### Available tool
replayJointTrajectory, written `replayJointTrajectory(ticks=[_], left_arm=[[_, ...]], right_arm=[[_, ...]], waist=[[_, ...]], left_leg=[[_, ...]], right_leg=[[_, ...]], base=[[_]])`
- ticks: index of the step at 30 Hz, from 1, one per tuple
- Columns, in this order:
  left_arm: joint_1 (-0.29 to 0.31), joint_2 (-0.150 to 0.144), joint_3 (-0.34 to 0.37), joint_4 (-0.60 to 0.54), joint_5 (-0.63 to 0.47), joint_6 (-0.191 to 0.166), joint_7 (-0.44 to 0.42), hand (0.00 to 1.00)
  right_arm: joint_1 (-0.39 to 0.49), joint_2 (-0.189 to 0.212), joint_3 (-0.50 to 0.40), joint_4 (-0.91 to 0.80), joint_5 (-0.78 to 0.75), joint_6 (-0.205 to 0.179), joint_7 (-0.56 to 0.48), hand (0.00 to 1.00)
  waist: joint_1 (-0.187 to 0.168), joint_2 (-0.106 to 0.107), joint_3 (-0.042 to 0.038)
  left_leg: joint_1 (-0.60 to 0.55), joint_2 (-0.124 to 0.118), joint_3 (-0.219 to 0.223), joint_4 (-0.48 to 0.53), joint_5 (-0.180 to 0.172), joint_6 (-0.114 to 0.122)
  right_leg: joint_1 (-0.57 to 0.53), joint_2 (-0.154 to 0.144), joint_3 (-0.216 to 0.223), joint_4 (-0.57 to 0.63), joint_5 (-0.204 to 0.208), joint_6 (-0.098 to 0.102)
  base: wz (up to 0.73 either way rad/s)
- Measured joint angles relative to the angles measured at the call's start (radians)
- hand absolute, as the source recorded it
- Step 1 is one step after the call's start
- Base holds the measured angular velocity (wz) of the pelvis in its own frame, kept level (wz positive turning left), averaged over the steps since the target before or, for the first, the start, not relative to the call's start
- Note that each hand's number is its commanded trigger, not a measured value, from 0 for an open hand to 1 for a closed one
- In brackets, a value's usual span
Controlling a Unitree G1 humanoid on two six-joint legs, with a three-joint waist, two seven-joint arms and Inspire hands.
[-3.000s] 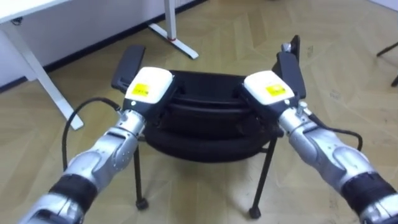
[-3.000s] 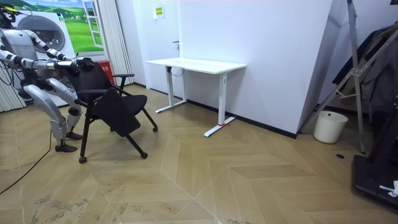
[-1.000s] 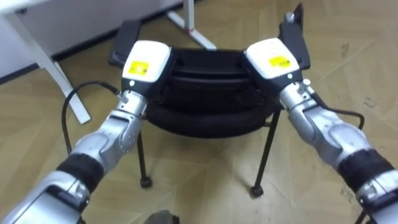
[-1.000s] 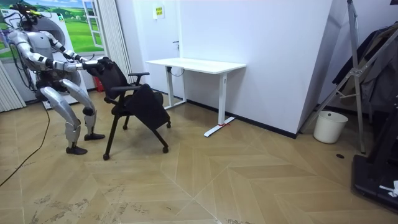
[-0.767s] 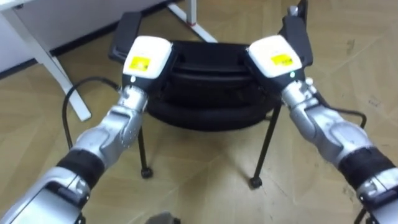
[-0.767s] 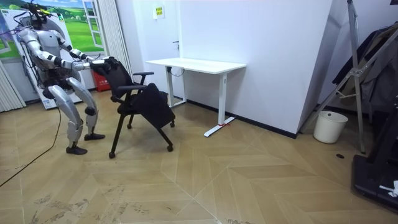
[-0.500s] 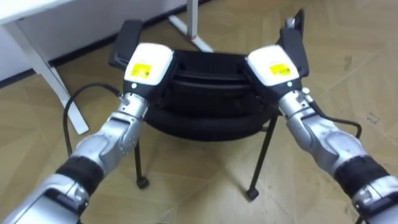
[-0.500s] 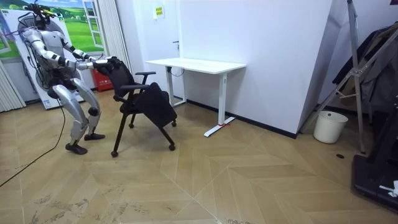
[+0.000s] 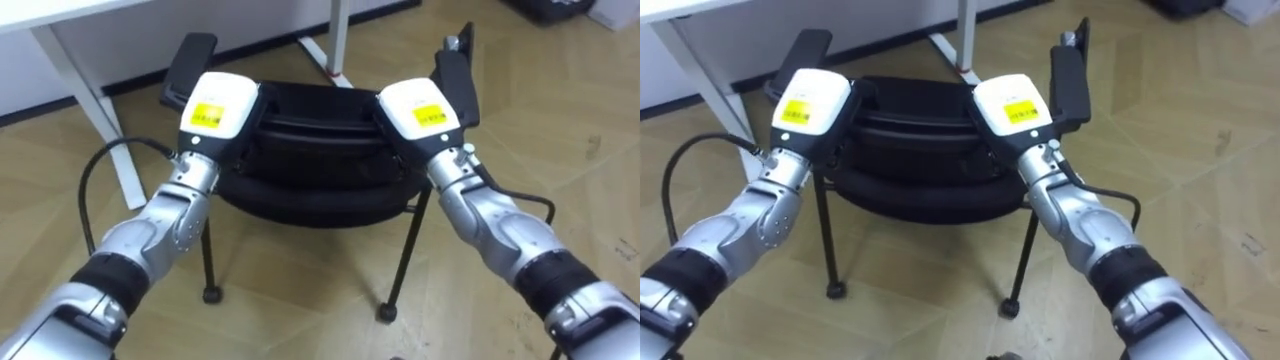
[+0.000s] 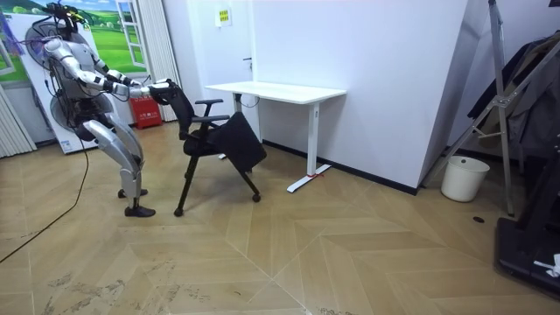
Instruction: Push chair
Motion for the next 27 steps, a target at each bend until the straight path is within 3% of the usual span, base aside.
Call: replayJointTrajectory(ticks=[1,2,5,8,11,16,19,20,21,22,23,24,27], left_arm=[[0.007,0.001,0.006,-0.01,0.001,0.005,0.0,1.0],[0.007,0.002,0.009,-0.024,0.001,0.014,0.0,1.0],[0.016,0.001,0.01,-0.028,0.002,0.021,0.006,1.0],[0.036,-0.002,-0.001,-0.029,0.003,0.029,0.015,1.0],[0.052,-0.006,-0.003,-0.032,0.012,0.032,0.019,1.0],[0.057,-0.011,-0.002,-0.064,0.012,0.05,0.02,1.0],[0.053,-0.025,-0.004,-0.067,0.012,0.055,0.02,1.0],[0.058,-0.029,-0.004,-0.067,0.012,0.058,0.019,1.0],[0.063,-0.03,-0.004,-0.068,0.014,0.059,0.019,1.0],[0.07,-0.029,-0.004,-0.077,0.014,0.06,0.017,1.0],[0.07,-0.026,-0.004,-0.089,0.013,0.065,0.009,1.0],[0.069,-0.026,-0.003,-0.094,0.013,0.067,0.005,1.0],[0.073,-0.019,-0.002,-0.113,0.012,0.074,0.0,1.0]], right_arm=[[-0.008,0.0,-0.001,-0.001,0.0,0.0,0.003,1.0],[-0.012,-0.001,-0.001,-0.002,0.0,-0.001,0.004,1.0],[-0.013,-0.001,-0.002,-0.01,0.001,0.0,0.023,1.0],[0.007,0.004,-0.002,-0.007,0.001,-0.002,0.032,1.0],[0.025,0.004,-0.003,0.001,0.011,-0.022,0.032,1.0],[0.021,-0.01,-0.005,-0.007,0.01,-0.031,0.031,1.0],[0.016,-0.023,-0.008,-0.001,0.013,-0.04,0.032,1.0],[0.017,-0.021,-0.008,0.008,0.013,-0.043,0.032,1.0],[0.018,-0.019,-0.007,0.012,0.013,-0.044,0.032,1.0],[0.023,-0.02,-0.007,0.009,0.012,-0.048,0.032,1.0],[0.024,-0.025,-0.008,-0.005,0.013,-0.049,0.032,1.0],[0.024,-0.027,-0.008,-0.008,0.013,-0.049,0.032,1.0],[0.024,-0.028,-0.009,-0.014,0.013,-0.045,0.031,1.0]], waist=[[0.011,-0.008,0.0036],[0.017,-0.013,0.0052],[0.023,-0.026,0.005],[0.028,-0.024,0.0092],[0.024,-0.022,0.0094],[0.018,-0.026,0.0102],[0.013,-0.026,0.0155],[0.02,-0.024,0.0203],[0.026,-0.023,0.0198],[0.026,-0.02,0.0157],[0.019,-0.023,0.0139],[0.016,-0.026,0.0136],[0.022,-0.027,0.0096]], left_leg=[[0.006,0.002,-0.001,-0.016,0.006,-0.009],[0.008,0.003,-0.005,-0.024,0.009,-0.013],[0.014,0.006,-0.006,-0.002,0.012,-0.011],[-0.005,0.017,-0.012,0.112,0.04,0.021],[-0.019,0.025,-0.016,0.187,0.07,0.024],[-0.028,0.016,0.001,0.155,0.071,0.02],[-0.121,-0.036,0.029,0.047,0.074,0.018],[-0.155,-0.057,0.045,0.01,0.124,0.043],[-0.163,-0.067,0.046,-0.004,0.15,0.05],[-0.165,-0.084,0.044,-0.021,0.186,0.067],[-0.164,-0.096,0.044,-0.034,0.195,0.078],[-0.163,-0.102,0.044,-0.042,0.201,0.081],[-0.159,-0.107,0.049,-0.05,0.208,0.087]], right_leg=[[-0.002,0.001,-0.004,0.003,-0.016,0.004],[-0.001,0.0,-0.01,0.007,-0.032,-0.007],[0.008,-0.005,-0.017,0.038,-0.067,-0.012],[0.054,-0.005,-0.037,0.06,-0.108,-0.016],[0.094,-0.012,-0.059,0.074,-0.14,-0.017],[0.097,-0.031,-0.061,0.073,-0.135,-0.02],[0.1,-0.054,-0.062,0.072,-0.147,-0.003],[0.111,-0.061,-0.062,0.073,-0.15,0.003],[0.116,-0.067,-0.062,0.074,-0.15,0.005],[0.12,-0.069,-0.061,0.073,-0.151,0.019],[0.118,-0.072,-0.054,0.069,-0.15,0.038],[0.117,-0.073,-0.049,0.066,-0.145,0.048],[0.12,-0.075,-0.045,0.051,-0.14,0.052]], base=[[0.1],[0.11],[0.12],[0.16],[0.24],[0.13],[0.05],[-0.17],[-0.23],[0.0],[0.14],[0.16],[-0.01]])
